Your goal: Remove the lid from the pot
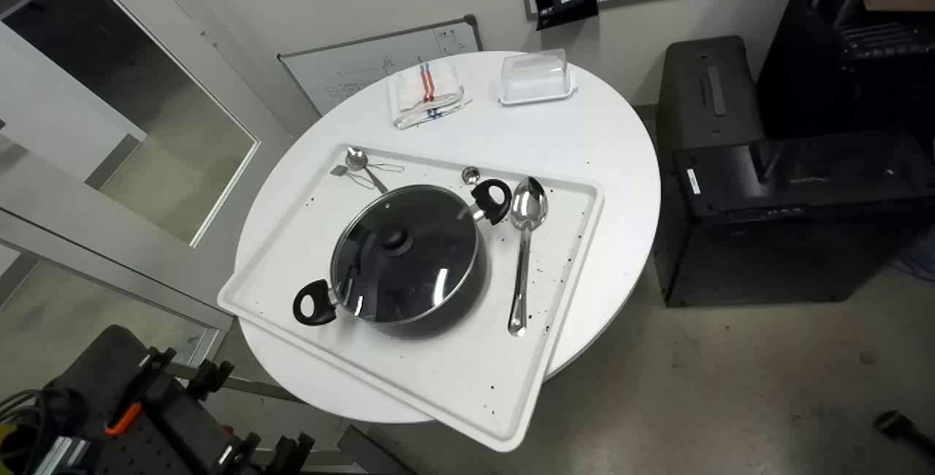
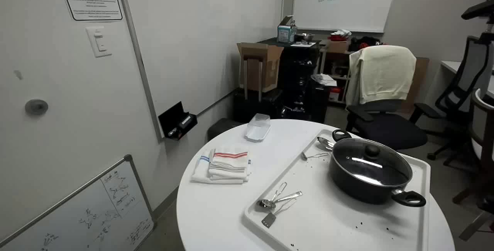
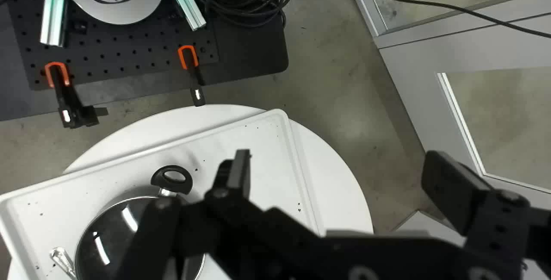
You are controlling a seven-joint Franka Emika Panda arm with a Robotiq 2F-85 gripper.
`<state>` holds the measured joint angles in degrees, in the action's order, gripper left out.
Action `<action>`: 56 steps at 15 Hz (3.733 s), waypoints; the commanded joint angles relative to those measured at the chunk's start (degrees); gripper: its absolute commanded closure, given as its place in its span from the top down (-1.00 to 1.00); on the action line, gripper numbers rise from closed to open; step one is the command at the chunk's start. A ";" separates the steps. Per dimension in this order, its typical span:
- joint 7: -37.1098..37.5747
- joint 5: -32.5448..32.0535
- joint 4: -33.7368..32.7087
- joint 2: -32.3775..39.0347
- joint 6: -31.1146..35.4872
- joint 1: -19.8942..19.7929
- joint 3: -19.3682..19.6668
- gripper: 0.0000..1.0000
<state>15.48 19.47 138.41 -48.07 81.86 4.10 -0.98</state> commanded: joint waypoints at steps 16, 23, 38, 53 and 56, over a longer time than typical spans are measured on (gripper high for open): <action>-4.65 -1.04 1.78 1.84 3.75 -4.48 -1.92 1.00; -11.36 -7.07 5.57 10.65 17.29 -5.88 -0.69 1.00; -15.51 -20.09 5.98 42.58 53.28 -9.28 4.31 1.00; -16.85 -22.34 -0.91 66.74 73.62 -9.69 5.84 1.00; -17.66 -21.77 -2.46 70.07 75.66 -9.97 5.34 1.00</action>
<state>-0.61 -2.58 138.32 18.23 155.08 -5.79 4.60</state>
